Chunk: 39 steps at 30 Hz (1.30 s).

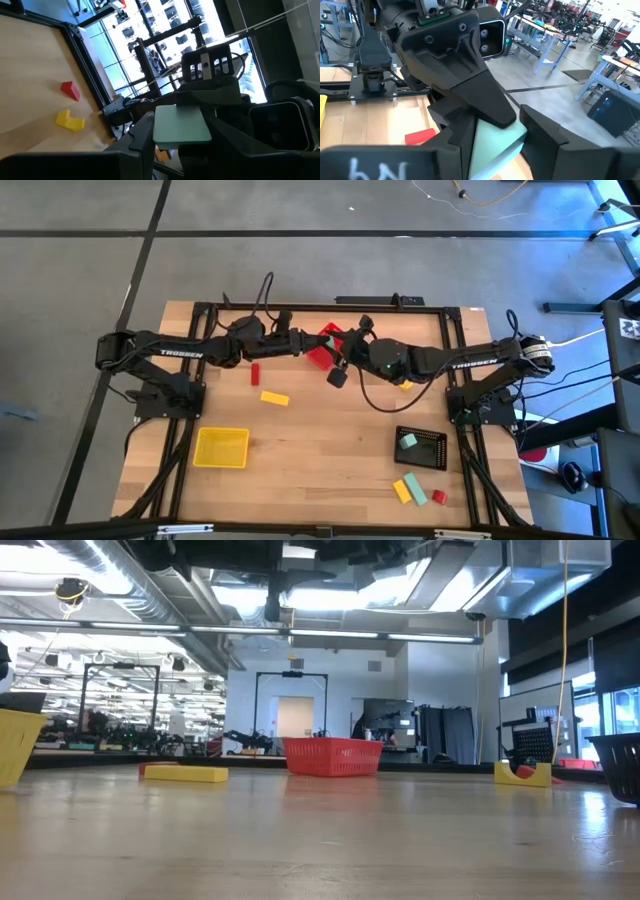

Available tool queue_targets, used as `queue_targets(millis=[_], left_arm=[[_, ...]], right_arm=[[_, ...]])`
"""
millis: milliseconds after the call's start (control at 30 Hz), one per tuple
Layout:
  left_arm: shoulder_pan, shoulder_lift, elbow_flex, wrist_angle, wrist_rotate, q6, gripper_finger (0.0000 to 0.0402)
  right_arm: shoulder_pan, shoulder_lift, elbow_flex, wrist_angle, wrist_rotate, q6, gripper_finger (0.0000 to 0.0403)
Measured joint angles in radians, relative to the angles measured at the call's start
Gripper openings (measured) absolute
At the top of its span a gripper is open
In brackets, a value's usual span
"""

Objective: Sort & place blocks by color
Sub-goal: Put the top light blue block into the black bin

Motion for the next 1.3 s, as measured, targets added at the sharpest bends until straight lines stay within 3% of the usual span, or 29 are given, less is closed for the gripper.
queue_targets(millis=[133,333,467,600,800,900,1067,1200,1300], left_arm=[[0.001,0.000,0.000,0.006,-0.005,0.026,0.0129],[0.023,0.002,-0.002,0.067,0.000,0.080,0.0192],[0.047,-0.004,0.002,0.160,0.004,0.081,0.0206],[0.082,-0.005,0.002,0.200,0.066,0.110,0.0209],[0.189,-0.063,0.002,0.183,0.240,0.212,0.0207],[0.229,-0.106,0.002,0.128,0.299,0.309,0.0206],[0.241,-0.191,0.002,-0.093,0.304,0.552,0.0206],[0.214,-0.254,-0.003,-0.282,0.244,0.714,0.0207],[0.176,-0.302,-0.057,-0.283,0.203,0.763,0.0207]], right_arm=[[0.002,0.000,0.000,-0.002,0.000,-0.003,0.0131],[0.002,-0.004,0.002,-0.028,-0.010,0.010,0.0128],[0.005,-0.001,-0.003,-0.067,-0.021,-0.015,0.0128],[0.003,-0.024,-0.002,-0.125,-0.014,-0.013,0.0128],[0.003,-0.120,-0.002,-0.320,-0.013,0.056,0.0128],[0.003,-0.189,-0.006,-0.482,-0.013,0.147,0.0128],[0.028,-0.305,-0.006,-0.727,-0.035,0.346,0.0138],[0.085,-0.382,-0.006,-0.863,-0.043,0.502,0.0127],[0.139,-0.416,-0.006,-0.929,-0.076,0.623,0.0126]])
